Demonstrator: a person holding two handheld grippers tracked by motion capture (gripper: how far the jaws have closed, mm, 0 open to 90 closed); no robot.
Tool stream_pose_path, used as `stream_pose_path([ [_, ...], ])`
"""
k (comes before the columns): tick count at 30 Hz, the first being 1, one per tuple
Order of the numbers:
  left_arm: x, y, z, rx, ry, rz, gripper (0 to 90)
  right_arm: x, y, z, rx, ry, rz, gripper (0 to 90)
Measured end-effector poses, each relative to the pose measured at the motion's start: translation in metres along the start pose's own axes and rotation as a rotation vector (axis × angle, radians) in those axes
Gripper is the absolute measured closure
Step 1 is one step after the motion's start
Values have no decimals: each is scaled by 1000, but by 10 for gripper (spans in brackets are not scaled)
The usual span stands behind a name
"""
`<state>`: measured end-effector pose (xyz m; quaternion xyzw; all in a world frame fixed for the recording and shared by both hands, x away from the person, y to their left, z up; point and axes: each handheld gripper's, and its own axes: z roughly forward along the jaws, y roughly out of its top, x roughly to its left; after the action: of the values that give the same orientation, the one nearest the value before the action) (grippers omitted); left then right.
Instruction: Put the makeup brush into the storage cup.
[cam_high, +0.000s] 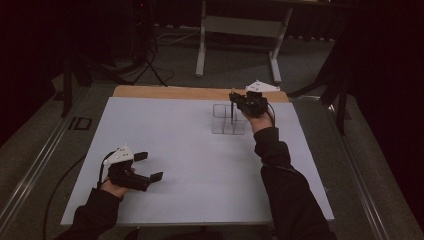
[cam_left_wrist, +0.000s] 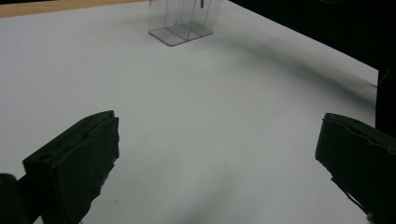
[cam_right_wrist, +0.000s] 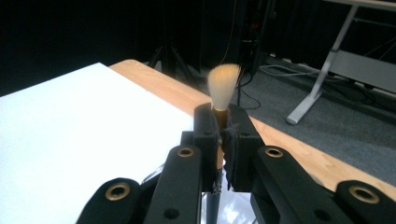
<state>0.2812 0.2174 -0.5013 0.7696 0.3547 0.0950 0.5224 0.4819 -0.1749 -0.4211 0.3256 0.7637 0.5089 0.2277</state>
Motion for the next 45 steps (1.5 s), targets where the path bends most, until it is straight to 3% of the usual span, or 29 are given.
stream_pose_path([
  [15, 0, 0, 0, 3, -10, -4, 0, -2, -17, 1, 14, -11, 40, 825],
  [16, 0, 0, 0, 4, -4, -3, 0, -2, -18, 1, 12, -9, 38, 744],
  [17, -1, 0, 0, 3, 4, -1, 0, -1, -17, 1, 14, -7, 40, 568],
  [18, 0, 0, 0, 1, 6, -1, 0, -1, -17, 1, 26, 3, 46, 513],
  [20, 1, 0, -1, -2, 5, -9, 0, -1, -16, 2, 35, -2, 44, 469],
  [22, 1, 0, -1, -1, 4, -11, 0, -1, -15, 1, 32, 9, 65, 352],
  [23, 1, 0, -1, -1, 4, -11, 0, -1, -15, 1, 32, 9, 65, 352],
  [24, 1, 0, -1, 2, 3, -11, 0, -3, -14, 0, 28, 29, 86, 258],
  [29, 0, 0, 0, 7, -5, -8, 0, -3, -12, -2, 32, 34, 103, 150],
  [30, 0, 0, 0, 7, -6, -9, 0, -4, -11, -5, 28, 54, 121, 112],
  [39, -1, 1, 0, 3, -7, -10, 0, 5, -9, -20, 20, 96, 96, 103],
  [43, -1, 1, -1, 3, -7, -6, 0, 8, -11, -26, 11, 114, 108, 104],
  [45, -1, 1, 0, 2, -9, -6, 0, 9, -13, -29, 14, 116, 96, 137],
])
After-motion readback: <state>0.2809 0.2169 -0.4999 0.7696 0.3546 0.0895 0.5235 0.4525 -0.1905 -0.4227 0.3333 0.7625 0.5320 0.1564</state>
